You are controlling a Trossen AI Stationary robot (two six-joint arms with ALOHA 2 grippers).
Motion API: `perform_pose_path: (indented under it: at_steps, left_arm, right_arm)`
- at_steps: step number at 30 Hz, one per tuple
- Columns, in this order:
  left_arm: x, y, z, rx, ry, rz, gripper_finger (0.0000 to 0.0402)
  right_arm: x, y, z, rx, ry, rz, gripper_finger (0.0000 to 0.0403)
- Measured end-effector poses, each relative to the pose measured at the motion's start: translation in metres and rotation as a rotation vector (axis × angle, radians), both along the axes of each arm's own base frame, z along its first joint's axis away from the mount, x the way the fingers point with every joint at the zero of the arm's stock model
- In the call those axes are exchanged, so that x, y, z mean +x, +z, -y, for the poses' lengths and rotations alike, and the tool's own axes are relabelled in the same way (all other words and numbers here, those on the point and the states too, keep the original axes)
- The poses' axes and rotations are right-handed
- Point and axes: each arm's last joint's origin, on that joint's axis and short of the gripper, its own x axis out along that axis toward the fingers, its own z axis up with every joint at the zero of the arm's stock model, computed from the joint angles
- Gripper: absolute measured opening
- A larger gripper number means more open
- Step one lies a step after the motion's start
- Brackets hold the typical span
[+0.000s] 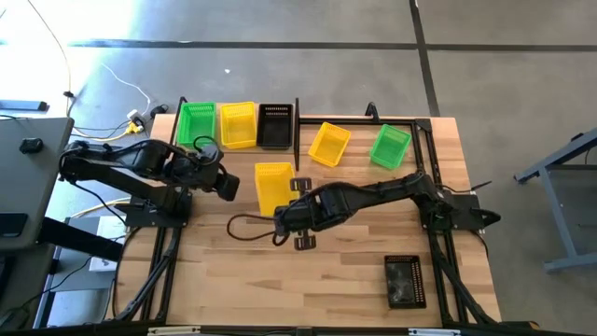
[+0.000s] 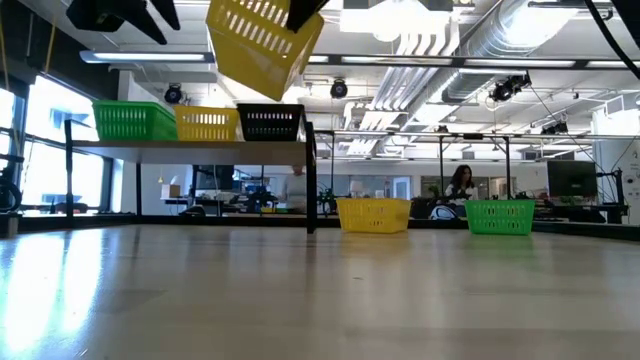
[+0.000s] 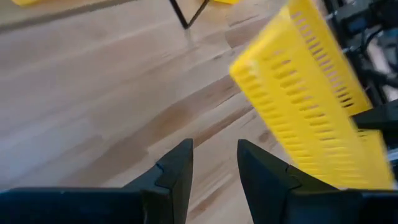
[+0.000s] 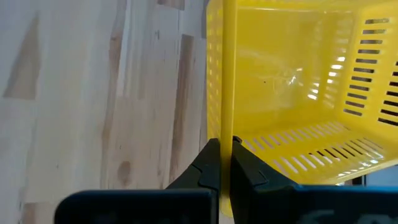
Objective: Stack baskets on shelf by color
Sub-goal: Stack the bottom yellow bin on top of the yellow bin on the shelf
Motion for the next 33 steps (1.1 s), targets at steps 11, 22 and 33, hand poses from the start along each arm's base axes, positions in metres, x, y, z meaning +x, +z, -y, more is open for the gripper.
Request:
perform_pose_path:
  at_steps: [11,22,33]
  left_arm:
    - [0.025,-0.005,0.002,-0.126,0.097,0.082,0.0115]
    - [0.033,-0.009,0.003,-0.218,0.173,0.098,0.0115]
    - [0.060,-0.030,0.004,-0.251,0.214,0.027,0.0115]
  right_arm:
    - [-0.001,-0.004,0.002,0.099,-0.019,-0.046,0.0000]
    - [0.005,-0.033,-0.004,0.127,0.011,-0.188,0.0000]
    - [0.009,-0.036,-0.009,0.084,0.053,-0.175,0.0000]
